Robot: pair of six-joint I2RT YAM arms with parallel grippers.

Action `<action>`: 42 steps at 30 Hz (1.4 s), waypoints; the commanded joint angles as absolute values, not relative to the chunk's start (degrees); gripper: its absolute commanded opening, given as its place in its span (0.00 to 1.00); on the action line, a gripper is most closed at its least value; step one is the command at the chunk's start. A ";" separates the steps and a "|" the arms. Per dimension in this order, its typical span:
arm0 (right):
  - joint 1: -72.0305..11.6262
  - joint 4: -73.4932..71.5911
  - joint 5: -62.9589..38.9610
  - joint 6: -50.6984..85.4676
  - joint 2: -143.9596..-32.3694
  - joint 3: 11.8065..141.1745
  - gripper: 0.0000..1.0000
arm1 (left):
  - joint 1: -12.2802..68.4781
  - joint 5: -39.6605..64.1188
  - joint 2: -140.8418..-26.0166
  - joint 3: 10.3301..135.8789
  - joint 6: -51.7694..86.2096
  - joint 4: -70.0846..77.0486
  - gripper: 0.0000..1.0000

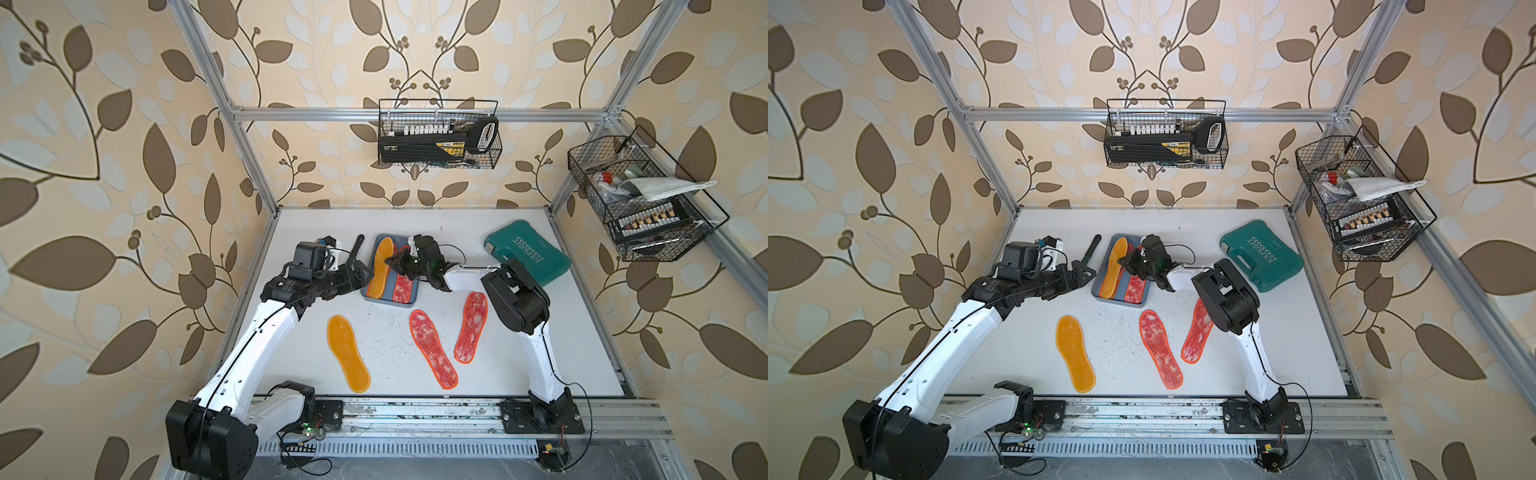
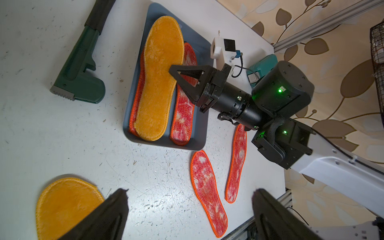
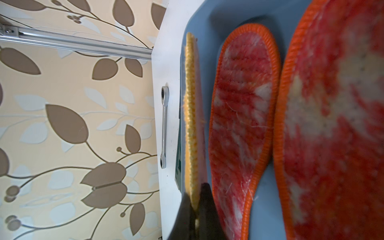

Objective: Put the insoles into the storage box
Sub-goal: Place the insole in the storage box.

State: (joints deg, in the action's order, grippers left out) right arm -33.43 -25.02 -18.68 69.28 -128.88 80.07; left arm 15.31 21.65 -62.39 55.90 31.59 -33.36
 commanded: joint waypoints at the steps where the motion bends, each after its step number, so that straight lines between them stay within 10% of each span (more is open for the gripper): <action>1: -33.79 -21.57 -16.24 65.37 -130.77 82.54 0.00 | 14.77 23.03 -62.05 55.21 30.72 -33.23 0.97; 42: -36.41 -23.84 -12.66 69.53 -133.32 82.95 0.00 | 14.77 25.84 -63.71 54.44 31.55 -32.70 0.97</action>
